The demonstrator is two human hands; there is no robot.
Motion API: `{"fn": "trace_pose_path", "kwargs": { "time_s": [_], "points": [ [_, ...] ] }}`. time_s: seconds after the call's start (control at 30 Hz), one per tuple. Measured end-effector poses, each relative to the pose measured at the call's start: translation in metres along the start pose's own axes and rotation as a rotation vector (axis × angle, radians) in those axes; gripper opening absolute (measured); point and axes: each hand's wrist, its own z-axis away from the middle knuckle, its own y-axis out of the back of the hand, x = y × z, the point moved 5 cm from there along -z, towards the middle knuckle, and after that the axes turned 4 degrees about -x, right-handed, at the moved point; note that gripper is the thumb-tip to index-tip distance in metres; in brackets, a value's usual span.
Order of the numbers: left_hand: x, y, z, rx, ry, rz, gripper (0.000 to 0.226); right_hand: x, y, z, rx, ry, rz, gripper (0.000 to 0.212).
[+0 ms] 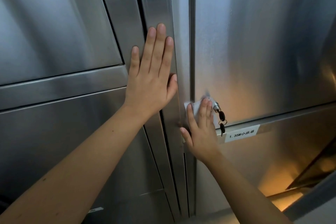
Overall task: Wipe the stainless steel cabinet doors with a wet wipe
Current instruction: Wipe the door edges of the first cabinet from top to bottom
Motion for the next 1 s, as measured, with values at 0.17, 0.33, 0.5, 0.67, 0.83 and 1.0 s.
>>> {"fn": "trace_pose_path", "kwargs": {
  "time_s": [0.17,0.33,0.5,0.67,0.83,1.0],
  "points": [
    [0.000,0.000,0.000,-0.004,0.002,-0.003,0.070,0.005,-0.015,0.022,-0.088,-0.020,0.012,0.066],
    [0.000,0.000,0.000,-0.002,0.005,0.009,0.071,0.005,-0.038,0.053,-0.221,-0.091,-0.001,0.069],
    [0.000,0.001,0.000,0.002,0.007,0.024,0.072,0.001,-0.023,0.039,-0.151,-0.091,-0.017,0.068],
    [0.001,0.000,0.000,0.005,0.007,0.024,0.071,0.001,-0.006,0.011,-0.047,-0.038,0.004,0.066],
    [0.000,0.000,-0.001,0.005,0.011,0.028,0.073,0.007,-0.030,0.042,-0.198,-0.041,0.017,0.070],
    [0.000,-0.001,0.000,-0.006,0.009,0.016,0.072,0.003,-0.034,0.057,-0.216,-0.108,-0.031,0.069]
  ]
}}
